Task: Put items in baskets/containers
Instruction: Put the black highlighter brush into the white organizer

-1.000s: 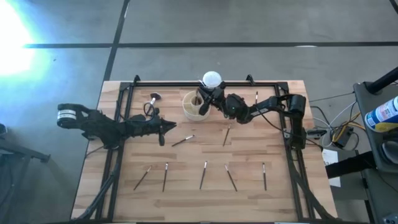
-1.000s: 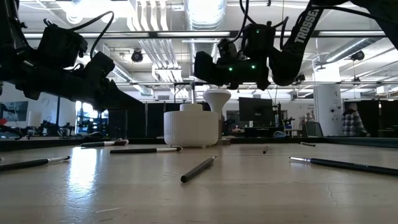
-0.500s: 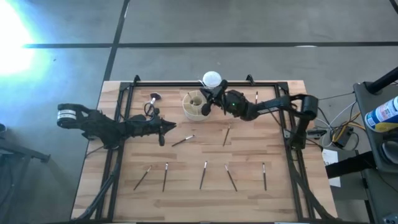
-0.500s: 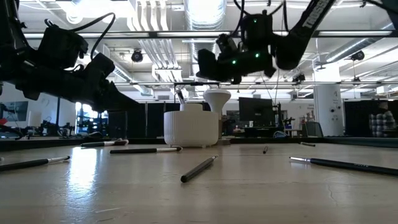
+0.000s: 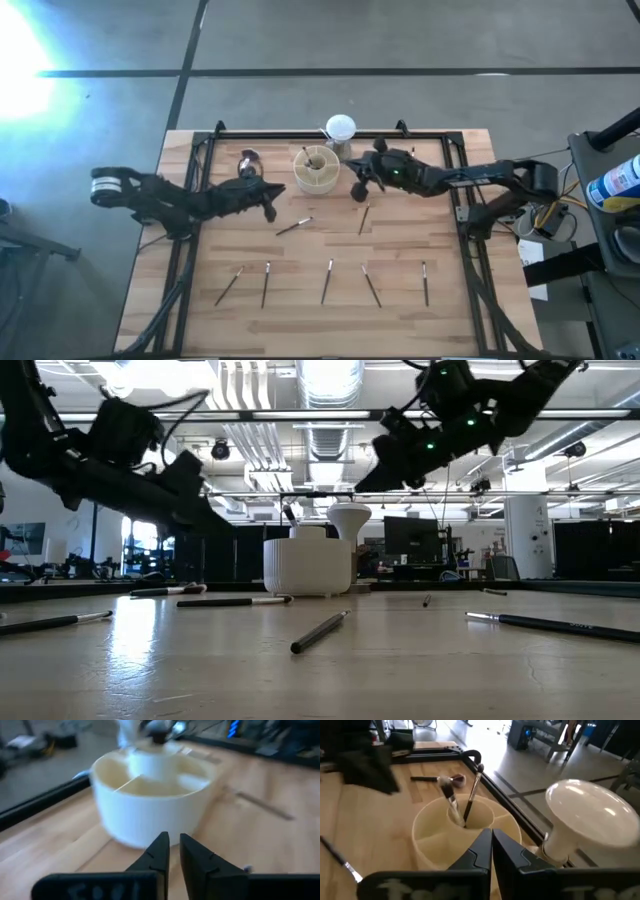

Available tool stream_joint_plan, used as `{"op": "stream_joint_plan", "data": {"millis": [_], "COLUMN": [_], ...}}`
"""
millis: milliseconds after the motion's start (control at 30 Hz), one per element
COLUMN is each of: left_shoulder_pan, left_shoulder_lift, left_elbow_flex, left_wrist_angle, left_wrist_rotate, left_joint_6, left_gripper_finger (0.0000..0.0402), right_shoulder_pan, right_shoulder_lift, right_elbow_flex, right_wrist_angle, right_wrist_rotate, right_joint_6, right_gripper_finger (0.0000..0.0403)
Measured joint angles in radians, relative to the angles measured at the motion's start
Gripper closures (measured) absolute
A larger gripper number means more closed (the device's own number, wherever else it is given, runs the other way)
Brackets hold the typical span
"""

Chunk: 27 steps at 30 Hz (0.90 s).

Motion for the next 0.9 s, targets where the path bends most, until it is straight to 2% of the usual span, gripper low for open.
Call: {"op": "stream_joint_plan", "data": {"millis": [133,300,467,667,900], "left_shoulder_pan": [0.090,0.207,0.308,0.407,0.513], "left_shoulder_lift": [-0.022,-0.029,-0.013,0.008,0.023], "left_elbow_flex": [0.100,0.272,0.418,0.473,0.449], "left_wrist_angle": [-0.269,-0.661,-0.927,-1.072,-1.093], "left_wrist_rotate": [-0.002,-0.002,-0.049,-0.050,0.021], "left_joint_6": [-0.054,-0.066,-0.096,-0.105,-0.123], "left_gripper_finger": [0.0397,0.0401,0.0395,0.0338,0.0282], "right_shoulder_pan": [0.005,0.005,0.005,0.005,0.005], "right_shoulder_lift": [-0.084,-0.191,-0.286,-0.334,-0.334], "right_elbow_flex": [-0.106,-0.200,-0.239,-0.266,-0.267], "right_wrist_angle": [0.073,0.161,0.166,0.161,0.162], "right_wrist_rotate": [0.000,0.000,0.000,-0.001,-0.003], "right_joint_6": [-0.001,-0.013,0.001,0.004,0.000], "right_gripper_finger": [0.0394,0.0394,0.0394,0.0394,0.0394]}}
